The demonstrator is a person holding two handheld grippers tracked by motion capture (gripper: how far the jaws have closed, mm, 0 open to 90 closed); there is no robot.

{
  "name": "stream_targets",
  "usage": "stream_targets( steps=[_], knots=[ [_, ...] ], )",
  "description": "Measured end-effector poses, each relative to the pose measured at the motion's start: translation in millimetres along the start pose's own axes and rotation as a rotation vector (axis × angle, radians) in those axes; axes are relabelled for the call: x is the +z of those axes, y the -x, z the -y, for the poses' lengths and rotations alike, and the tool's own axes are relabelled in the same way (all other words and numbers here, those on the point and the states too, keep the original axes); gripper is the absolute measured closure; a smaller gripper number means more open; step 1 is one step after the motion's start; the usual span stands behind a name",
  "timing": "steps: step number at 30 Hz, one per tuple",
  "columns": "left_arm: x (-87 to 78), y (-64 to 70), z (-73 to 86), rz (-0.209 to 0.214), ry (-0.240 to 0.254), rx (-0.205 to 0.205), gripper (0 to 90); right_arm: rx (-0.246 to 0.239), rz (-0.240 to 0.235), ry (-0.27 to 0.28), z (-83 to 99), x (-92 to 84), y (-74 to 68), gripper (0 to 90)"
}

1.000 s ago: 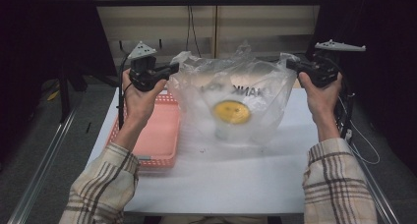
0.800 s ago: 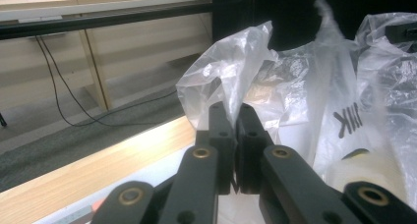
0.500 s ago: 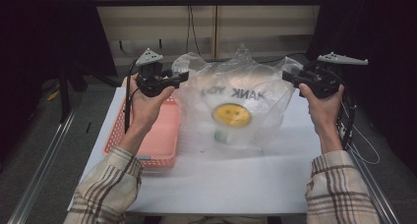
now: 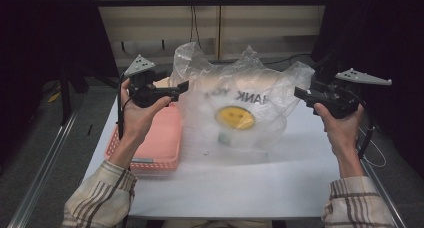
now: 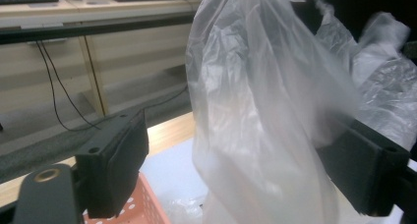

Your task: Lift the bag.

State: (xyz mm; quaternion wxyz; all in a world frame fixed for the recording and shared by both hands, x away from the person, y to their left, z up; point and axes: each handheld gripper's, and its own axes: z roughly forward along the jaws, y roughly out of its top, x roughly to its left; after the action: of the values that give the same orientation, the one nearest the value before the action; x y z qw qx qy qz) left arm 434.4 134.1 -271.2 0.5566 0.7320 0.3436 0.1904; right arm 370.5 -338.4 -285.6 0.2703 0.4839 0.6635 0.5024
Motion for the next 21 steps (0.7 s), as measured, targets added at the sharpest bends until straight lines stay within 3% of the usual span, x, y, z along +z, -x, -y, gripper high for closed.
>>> stream_targets(
  steps=[8, 14, 18, 21],
  knots=[
    [-32.6, 2.4, 12.5, 0.016, 0.034, 0.016, 9.9, 0.001, -0.012, -0.011, 23.4, -8.3, -8.5, 26.9],
    [-48.5, 5.0, 33.0, -0.004, 0.001, 0.045, 8.2, -0.015, -0.010, -0.032, 42.8, -9.8, -24.2, 18.6],
    [-48.3, 9.0, 50.9, -0.026, -0.046, 0.064, 8.8, -0.014, -0.024, -0.041, 55.0, -11.8, -33.1, 17.6],
    [-47.1, 11.5, 63.8, -0.019, -0.068, 0.060, 8.6, -0.009, -0.026, -0.063, 66.1, -11.7, -36.7, 16.7]
  ],
)
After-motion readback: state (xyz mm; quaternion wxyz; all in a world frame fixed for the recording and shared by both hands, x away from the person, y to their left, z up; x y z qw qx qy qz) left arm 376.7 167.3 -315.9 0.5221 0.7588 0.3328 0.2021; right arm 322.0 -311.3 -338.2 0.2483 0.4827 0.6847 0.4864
